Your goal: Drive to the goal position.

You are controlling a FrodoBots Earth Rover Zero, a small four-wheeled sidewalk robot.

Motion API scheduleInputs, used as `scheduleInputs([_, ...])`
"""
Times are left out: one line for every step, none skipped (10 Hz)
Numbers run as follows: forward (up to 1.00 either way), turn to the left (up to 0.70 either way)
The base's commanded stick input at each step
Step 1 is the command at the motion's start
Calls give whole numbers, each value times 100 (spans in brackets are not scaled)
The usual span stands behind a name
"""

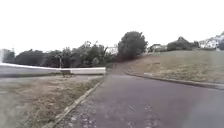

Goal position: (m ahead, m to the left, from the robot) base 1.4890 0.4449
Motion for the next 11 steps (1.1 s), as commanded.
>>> scheduleInputs([45, 0])
scheduleInputs([45, 0])
scheduleInputs([45, 0])
scheduleInputs([45, 0])
scheduleInputs([45, 0])
scheduleInputs([45, 0])
scheduleInputs([45, 0])
scheduleInputs([45, 0])
scheduleInputs([45, 0])
scheduleInputs([45, 0])
scheduleInputs([45, 0])
